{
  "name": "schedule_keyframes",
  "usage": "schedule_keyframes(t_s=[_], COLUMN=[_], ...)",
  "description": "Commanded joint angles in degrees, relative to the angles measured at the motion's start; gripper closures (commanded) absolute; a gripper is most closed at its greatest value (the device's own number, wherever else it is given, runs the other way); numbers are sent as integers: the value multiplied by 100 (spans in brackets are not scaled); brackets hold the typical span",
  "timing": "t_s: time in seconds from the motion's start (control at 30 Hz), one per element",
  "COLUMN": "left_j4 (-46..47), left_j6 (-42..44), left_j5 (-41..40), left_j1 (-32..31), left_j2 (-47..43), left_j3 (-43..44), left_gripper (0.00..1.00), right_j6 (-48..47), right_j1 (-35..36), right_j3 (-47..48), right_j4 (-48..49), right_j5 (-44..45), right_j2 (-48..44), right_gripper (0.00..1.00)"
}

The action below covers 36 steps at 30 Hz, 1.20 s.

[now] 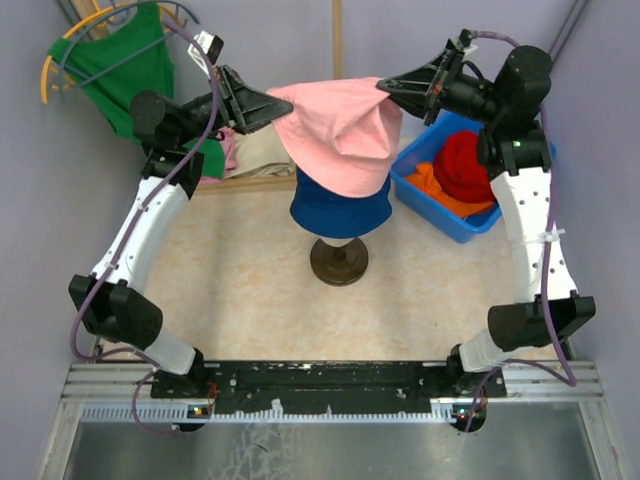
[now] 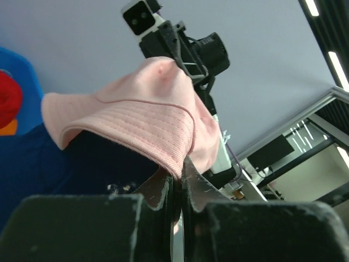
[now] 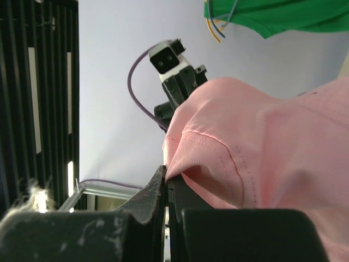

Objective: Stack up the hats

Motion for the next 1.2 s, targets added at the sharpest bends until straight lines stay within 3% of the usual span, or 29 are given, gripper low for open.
schedule_keyframes(t_s=[0.0,0.23,0.37,0.5,0.63,0.87,1.0,1.17], left_j4=[211,250,397,567,897,1632,1738,1864], left_j6=[376,524,442,343,168,-238,-214,-202], left_j5=[321,360,406,468,545,704,758,757], left_j1=[412,447,458,456,444,402,354,209], left_j2=[-188,-654,-874,-944,-1034,-1288,-1420,-1428], left_j3=[-381,-1447,-1929,-2140,-2350,-3057,-3471,-3700], left_gripper=[96,96,96,96,96,96,96,96], right_j6=[-772,-1370,-1920,-2891,-2778,-2444,-2059,-986], right_j1=[291,417,361,-178,-743,-903,-902,-894], right_j3=[122,373,627,783,-583,-3215,-4024,-4930], right_j4=[-482,-1047,-1422,-1912,-1183,-129,549,2223], right_j5=[297,431,566,770,488,416,365,297], right_j2=[-196,-30,-18,-237,-861,-1845,-2151,-2304], right_gripper=[100,100,65,45,43,43,44,45])
